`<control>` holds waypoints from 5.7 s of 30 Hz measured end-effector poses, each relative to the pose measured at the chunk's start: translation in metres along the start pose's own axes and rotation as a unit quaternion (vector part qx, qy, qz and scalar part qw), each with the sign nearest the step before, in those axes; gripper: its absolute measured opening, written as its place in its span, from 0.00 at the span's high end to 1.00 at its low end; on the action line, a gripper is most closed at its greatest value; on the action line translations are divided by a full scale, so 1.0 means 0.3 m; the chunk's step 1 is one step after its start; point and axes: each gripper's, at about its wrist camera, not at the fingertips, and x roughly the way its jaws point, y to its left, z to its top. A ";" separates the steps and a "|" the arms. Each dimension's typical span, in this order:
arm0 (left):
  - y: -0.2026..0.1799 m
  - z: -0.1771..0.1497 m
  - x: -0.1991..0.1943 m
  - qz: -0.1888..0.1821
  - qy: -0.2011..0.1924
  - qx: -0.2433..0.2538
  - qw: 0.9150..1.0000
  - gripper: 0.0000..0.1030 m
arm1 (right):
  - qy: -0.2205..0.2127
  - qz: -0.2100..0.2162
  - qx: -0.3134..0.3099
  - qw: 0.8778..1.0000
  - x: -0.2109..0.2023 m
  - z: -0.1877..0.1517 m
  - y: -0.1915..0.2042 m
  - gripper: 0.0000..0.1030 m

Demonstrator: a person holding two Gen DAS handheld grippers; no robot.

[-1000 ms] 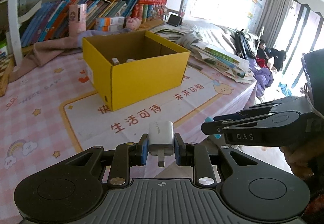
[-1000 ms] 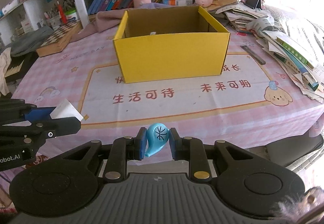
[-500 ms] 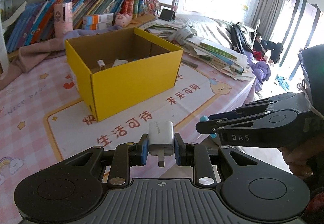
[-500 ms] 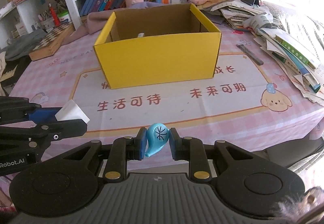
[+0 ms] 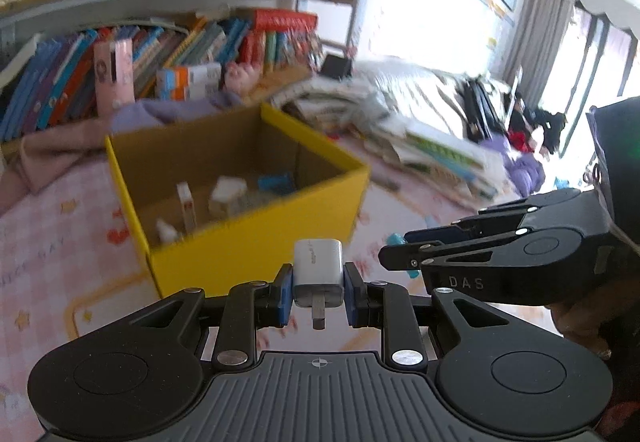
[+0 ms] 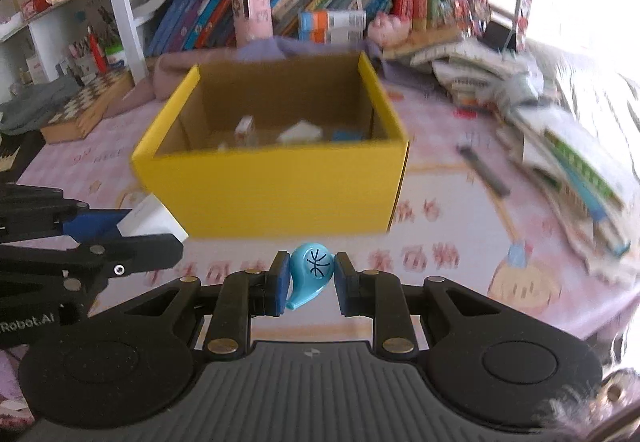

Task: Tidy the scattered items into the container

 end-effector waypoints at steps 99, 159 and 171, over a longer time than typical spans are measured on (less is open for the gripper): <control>-0.069 -0.379 -0.502 0.312 -0.053 -0.122 0.941 0.05 | -0.069 0.050 -0.083 0.993 -0.223 -0.248 0.301 0.22; -0.112 -0.468 -0.565 0.297 -0.015 -0.137 0.945 0.01 | -0.032 0.049 -0.092 0.994 -0.300 -0.373 0.351 0.10; -0.090 -0.463 -0.554 0.288 -0.015 -0.138 0.947 0.01 | -0.031 0.045 -0.092 0.994 -0.286 -0.351 0.357 0.10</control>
